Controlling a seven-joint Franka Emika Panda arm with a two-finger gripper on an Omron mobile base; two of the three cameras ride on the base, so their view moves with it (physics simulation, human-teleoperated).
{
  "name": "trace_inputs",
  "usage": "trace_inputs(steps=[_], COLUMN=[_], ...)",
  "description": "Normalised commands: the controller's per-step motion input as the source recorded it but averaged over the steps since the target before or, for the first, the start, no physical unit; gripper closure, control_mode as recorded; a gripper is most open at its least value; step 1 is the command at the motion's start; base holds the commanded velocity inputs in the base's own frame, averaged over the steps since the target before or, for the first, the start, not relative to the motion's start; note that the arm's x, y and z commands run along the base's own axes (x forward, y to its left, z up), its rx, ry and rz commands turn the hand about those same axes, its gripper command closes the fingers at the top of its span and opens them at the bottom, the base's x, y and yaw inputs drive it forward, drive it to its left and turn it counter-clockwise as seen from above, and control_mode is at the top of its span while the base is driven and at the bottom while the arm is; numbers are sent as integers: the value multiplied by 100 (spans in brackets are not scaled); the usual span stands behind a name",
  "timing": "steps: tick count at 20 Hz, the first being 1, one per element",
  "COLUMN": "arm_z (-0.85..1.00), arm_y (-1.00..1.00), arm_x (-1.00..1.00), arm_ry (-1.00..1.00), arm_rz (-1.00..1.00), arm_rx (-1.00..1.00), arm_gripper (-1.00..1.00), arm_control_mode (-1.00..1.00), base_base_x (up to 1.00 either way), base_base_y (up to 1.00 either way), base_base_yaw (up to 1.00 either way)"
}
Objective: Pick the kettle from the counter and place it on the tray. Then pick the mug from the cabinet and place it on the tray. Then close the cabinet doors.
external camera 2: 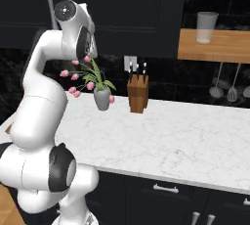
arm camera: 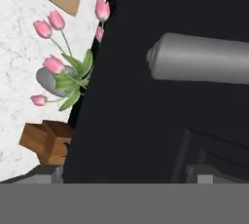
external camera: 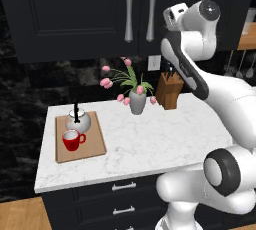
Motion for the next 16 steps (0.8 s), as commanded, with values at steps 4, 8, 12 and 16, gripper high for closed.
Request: trace_inputs(steps=[4,8,12,16], arm_z=[-24,-38,-50,-38], arm_y=[0,-11,-19,-14], arm_x=[53,44,14,4], arm_ry=[25,26,16,2], arm_rz=[-26,-20,-11,-2], arm_rx=[0,0,0,0], arm_gripper=[-100,-100,-100,-100], arm_control_mode=[-100,-100,-100,-100], base_base_x=[0,0,0,0], base_base_y=[0,0,0,0], base_base_yaw=[0,0,0,0])
